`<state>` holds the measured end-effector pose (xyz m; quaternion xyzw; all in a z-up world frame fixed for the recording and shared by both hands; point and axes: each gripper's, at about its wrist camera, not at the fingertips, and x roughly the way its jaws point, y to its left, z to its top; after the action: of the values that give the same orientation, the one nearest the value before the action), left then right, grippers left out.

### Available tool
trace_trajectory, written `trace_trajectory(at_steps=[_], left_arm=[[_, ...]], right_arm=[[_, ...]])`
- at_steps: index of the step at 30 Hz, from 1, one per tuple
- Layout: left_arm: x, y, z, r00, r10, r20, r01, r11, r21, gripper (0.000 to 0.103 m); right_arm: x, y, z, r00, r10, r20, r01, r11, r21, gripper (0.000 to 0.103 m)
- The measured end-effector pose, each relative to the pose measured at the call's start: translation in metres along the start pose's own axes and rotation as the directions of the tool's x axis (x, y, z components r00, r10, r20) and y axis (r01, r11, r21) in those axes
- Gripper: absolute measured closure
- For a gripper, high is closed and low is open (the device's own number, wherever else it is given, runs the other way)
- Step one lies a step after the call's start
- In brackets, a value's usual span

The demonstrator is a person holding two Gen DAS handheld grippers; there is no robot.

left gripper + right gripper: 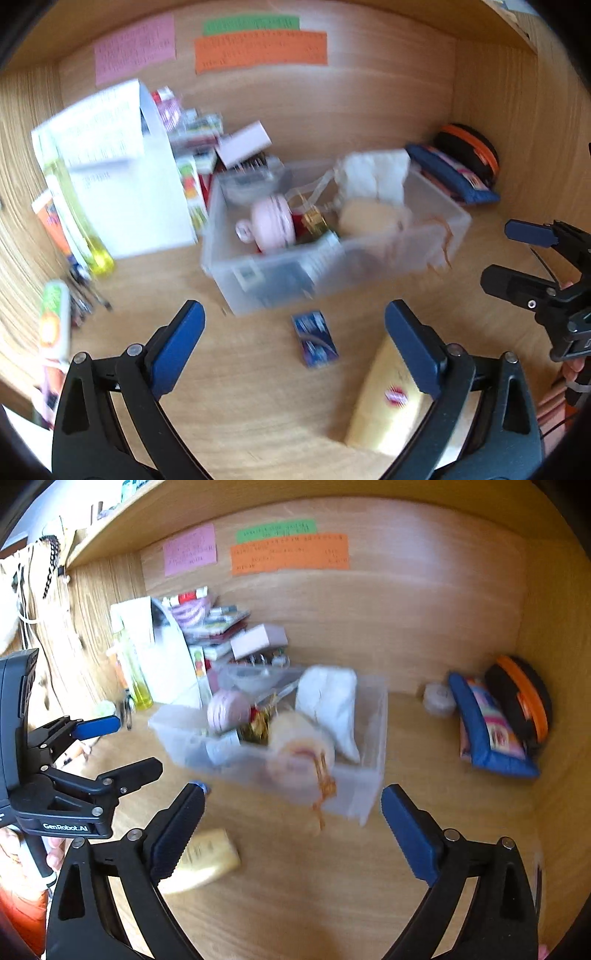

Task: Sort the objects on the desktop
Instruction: 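Grasp the yellow UV sunscreen bottle with the left gripper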

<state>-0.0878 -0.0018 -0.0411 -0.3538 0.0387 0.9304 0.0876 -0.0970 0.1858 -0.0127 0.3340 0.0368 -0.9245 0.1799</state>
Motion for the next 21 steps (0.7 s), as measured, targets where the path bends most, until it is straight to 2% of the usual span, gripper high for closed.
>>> trace_trajectory(at_steps=[7,14,17,20,21], left_arm=[[0.007,-0.024,-0.029,0.997,-0.034,-0.074,0.035,0.999,0.016,0.004],[0.018,-0.045,-0.041,0.989,-0.059,-0.136,0.066,0.997,0.048,0.004],[0.028,-0.053,-0.042,0.985,-0.049,-0.168,0.059,0.997,0.057,0.004],[0.040,-0.058,-0.043,0.976,-0.054,-0.212,0.069,0.996,0.061,0.017],[0.040,-0.057,-0.042,0.975,-0.069,-0.211,0.082,0.995,0.054,0.026]], right_arm=[[-0.006,-0.006,-0.035,0.999,-0.003,-0.037,0.004,0.999,0.036,0.007],[-0.011,-0.020,-0.046,0.999,0.008,-0.046,-0.004,0.996,0.092,0.007],[-0.012,-0.025,-0.048,0.999,0.013,-0.042,-0.008,0.994,0.113,0.007],[-0.013,-0.026,-0.049,0.999,0.018,-0.043,-0.013,0.993,0.119,0.007],[-0.014,-0.026,-0.049,0.999,0.018,-0.042,-0.013,0.993,0.119,0.007]])
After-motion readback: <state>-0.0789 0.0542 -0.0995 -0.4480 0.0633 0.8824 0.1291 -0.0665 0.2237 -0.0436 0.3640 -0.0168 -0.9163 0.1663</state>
